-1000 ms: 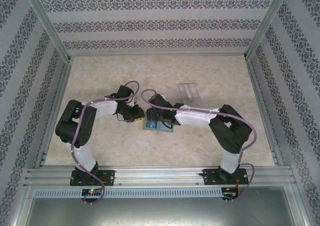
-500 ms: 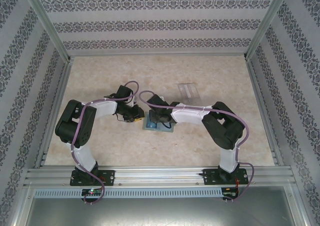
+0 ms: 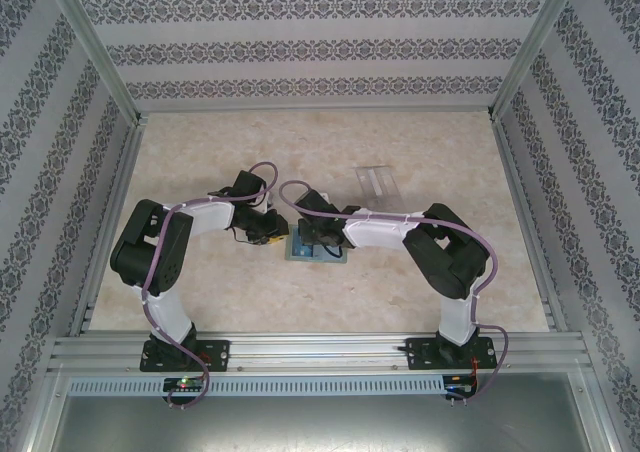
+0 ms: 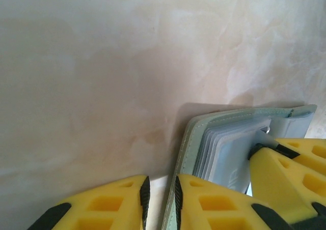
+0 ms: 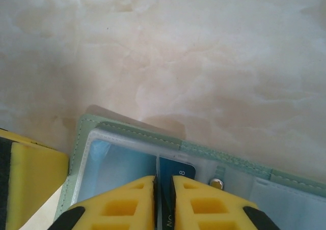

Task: Put the credit cards into the card holder
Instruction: Insert the credit card into the card slot.

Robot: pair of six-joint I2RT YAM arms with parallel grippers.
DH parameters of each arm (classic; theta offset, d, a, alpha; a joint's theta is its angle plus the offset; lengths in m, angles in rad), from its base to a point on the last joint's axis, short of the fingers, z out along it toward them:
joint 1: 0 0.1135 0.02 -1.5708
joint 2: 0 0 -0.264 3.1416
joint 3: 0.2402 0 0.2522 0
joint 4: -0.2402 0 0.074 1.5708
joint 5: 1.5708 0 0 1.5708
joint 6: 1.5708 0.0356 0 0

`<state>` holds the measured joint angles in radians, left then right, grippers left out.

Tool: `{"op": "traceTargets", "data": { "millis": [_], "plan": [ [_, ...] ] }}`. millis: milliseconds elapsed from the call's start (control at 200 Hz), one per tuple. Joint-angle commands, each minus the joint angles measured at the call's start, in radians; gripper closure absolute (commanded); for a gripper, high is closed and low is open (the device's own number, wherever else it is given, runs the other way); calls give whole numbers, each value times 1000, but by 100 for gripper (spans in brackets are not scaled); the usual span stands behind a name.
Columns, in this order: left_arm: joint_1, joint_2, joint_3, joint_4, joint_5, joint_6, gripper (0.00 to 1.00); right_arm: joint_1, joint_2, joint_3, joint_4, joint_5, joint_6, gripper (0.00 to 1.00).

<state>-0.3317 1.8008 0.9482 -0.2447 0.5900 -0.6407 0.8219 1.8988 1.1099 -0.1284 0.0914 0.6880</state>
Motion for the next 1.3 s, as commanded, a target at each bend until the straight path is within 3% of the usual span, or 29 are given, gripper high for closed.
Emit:
{"op": "traceTargets", "data": {
  "millis": [0,190,315,560,694,874,1169,1294],
  "plan": [
    [-17,53,-37,22,13,5,76,-33,-18,-61,83,-93,66,85],
    [-16,49,-40,22,12,5,76,-51,-32,-102,117,-120,121,88],
    [-16,50,-43,18,8,10,76,-54,-45,-111,101,-92,140,78],
    [-16,42,-43,4,-6,18,76,-59,-68,-117,101,-82,155,76],
    [-16,31,-40,-7,-12,26,76,-38,-133,-108,51,-32,133,66],
    [-16,23,-35,-10,-9,31,76,-24,-237,-178,33,-7,145,60],
    [-16,32,-26,-10,-4,38,72,-3,-304,-298,32,-2,144,59],
    [-18,36,-20,-8,1,35,72,11,-275,-263,57,-33,128,67]
  ]
}}
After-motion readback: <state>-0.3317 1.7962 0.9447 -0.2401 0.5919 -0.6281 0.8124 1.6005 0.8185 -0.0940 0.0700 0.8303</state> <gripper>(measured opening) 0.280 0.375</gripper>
